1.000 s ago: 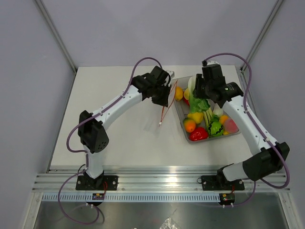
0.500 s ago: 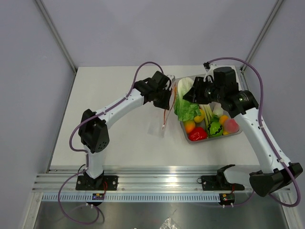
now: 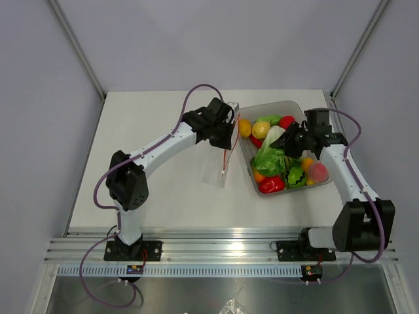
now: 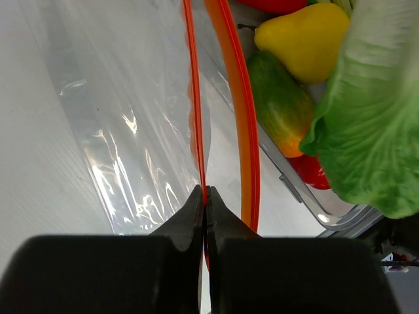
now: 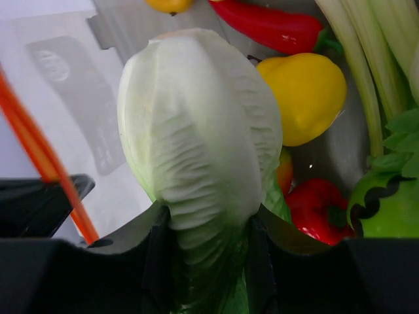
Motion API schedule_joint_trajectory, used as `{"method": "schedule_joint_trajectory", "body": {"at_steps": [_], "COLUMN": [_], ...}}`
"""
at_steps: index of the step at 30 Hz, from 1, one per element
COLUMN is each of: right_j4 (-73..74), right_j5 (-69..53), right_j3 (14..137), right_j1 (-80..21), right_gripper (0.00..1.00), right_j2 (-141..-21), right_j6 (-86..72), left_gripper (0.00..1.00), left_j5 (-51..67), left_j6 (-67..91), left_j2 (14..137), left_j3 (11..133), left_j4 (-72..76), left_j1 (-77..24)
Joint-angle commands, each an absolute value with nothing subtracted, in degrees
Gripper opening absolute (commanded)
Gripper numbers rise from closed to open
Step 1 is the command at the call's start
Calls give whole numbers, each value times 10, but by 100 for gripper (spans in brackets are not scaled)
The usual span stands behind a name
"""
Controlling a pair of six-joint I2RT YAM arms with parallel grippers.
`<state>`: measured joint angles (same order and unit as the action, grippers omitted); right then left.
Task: Place the food in the zip-top bag and seal the zipper
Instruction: Place the fake vegetable in the bin.
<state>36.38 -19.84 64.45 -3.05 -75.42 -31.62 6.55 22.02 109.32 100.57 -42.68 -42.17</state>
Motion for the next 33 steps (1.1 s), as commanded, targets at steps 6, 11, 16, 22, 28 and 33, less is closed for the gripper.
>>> {"method": "schedule_joint_trajectory", "body": {"at_steps": [6, 11, 16, 22, 28, 33], "right_j4": [318, 396, 439, 433, 374, 279], "right_j5": [-272, -144, -89, -12, 65, 61], "right_j3": [721, 759, 728, 642, 551, 496], "right_j1": [-18, -19, -30, -131, -213, -215], "right_gripper": [93, 98, 93, 90, 75, 91], "right_j2": [-865, -850, -773, -698, -681, -695], "right_j6": [-392, -310, -218, -214, -313, -357], "left_gripper": [0, 0, 0, 0, 0, 0], "left_j5": [52, 51, 48, 45, 44, 39], "left_j6": [209, 208, 208, 207, 206, 202], "left_j2": [1056, 1049, 1041, 1034, 1040, 1038], "left_j3": [1010, 1013, 1013, 1006, 1006, 1002], "left_j4": [-411, -414, -413, -413, -414, -417], "left_j1": [-419, -419, -419, -419, -419, -419]}}
